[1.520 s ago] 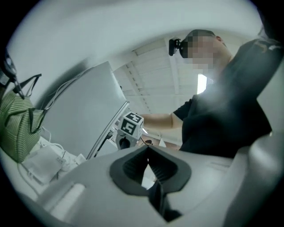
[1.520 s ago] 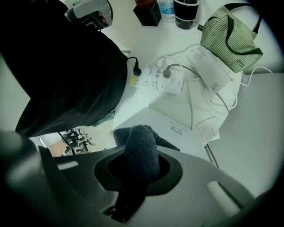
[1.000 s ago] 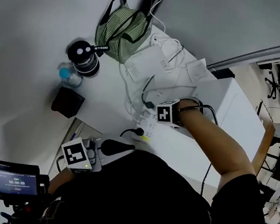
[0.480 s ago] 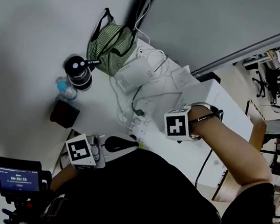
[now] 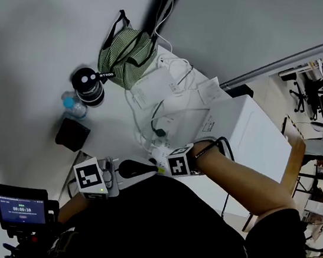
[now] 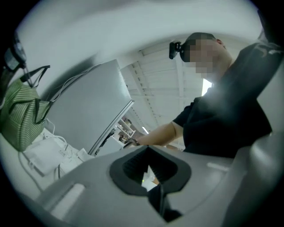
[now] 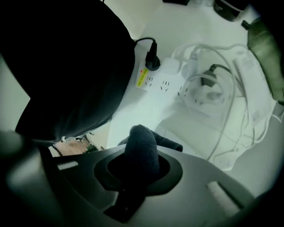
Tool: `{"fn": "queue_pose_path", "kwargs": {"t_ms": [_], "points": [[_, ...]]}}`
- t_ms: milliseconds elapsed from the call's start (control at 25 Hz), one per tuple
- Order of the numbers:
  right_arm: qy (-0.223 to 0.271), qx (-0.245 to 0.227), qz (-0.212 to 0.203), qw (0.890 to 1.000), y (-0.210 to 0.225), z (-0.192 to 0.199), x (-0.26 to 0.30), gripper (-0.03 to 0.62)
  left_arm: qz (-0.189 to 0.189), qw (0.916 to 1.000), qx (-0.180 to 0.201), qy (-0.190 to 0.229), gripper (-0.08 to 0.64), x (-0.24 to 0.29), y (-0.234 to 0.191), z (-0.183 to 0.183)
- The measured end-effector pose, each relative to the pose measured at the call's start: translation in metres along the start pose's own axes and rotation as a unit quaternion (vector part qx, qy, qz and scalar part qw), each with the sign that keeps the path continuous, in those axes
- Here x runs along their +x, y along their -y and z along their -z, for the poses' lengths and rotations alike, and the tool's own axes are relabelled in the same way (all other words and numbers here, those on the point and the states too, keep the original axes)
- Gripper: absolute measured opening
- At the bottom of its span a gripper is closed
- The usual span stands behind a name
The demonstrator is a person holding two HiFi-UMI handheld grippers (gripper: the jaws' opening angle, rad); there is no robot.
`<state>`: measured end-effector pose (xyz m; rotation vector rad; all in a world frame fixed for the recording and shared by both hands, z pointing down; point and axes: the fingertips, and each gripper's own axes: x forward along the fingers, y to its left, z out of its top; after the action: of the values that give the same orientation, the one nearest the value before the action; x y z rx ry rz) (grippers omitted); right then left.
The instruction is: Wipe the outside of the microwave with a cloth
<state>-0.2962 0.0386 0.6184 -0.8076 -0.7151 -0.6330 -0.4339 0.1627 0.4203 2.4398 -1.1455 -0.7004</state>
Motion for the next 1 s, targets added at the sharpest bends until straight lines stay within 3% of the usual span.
{"fn": "queue_pose_path", "kwargs": {"t_ms": [160, 480, 560, 680, 760, 840, 920, 1000], "points": [[-0.039, -0.013, 0.025, 0.999, 0.020, -0.026, 0.040, 0.055, -0.031, 0.9987, -0.039, 0.002, 0.003, -0.019, -0.008, 0.014], [-0.017, 0.004, -0.010, 1.000, 0.038, -0.049, 0.067, 0.055, -0.022, 0.9984, -0.053, -0.002, 0.003, -0.010, -0.003, 0.024], [-0.015, -0.001, 0.010, 1.000, 0.032, -0.044, 0.050, 0.055, -0.013, 0.9988, -0.048, -0.003, 0.003, -0.002, 0.000, 0.020], [0.028, -0.001, 0.104, 0.994, 0.016, -0.029, -0.014, 0.057, 0.006, 0.9992, -0.040, 0.005, 0.003, 0.014, 0.005, 0.005], [0.097, 0.029, 0.164, 0.981, 0.004, -0.012, -0.065, 0.057, 0.020, 0.9990, -0.034, 0.019, 0.003, 0.029, 0.011, -0.009], [0.188, 0.087, 0.195, 0.959, -0.010, 0.021, -0.102, 0.056, 0.034, 0.9993, -0.013, 0.014, 0.003, 0.047, 0.017, -0.017], [0.269, 0.156, 0.222, 0.924, -0.022, 0.069, -0.122, 0.055, 0.050, 0.9987, 0.005, 0.003, 0.003, 0.072, 0.025, -0.022], [0.338, 0.234, 0.246, 0.878, -0.036, 0.130, -0.126, 0.055, 0.067, 0.9972, 0.024, -0.020, 0.003, 0.100, 0.029, -0.021]]}}
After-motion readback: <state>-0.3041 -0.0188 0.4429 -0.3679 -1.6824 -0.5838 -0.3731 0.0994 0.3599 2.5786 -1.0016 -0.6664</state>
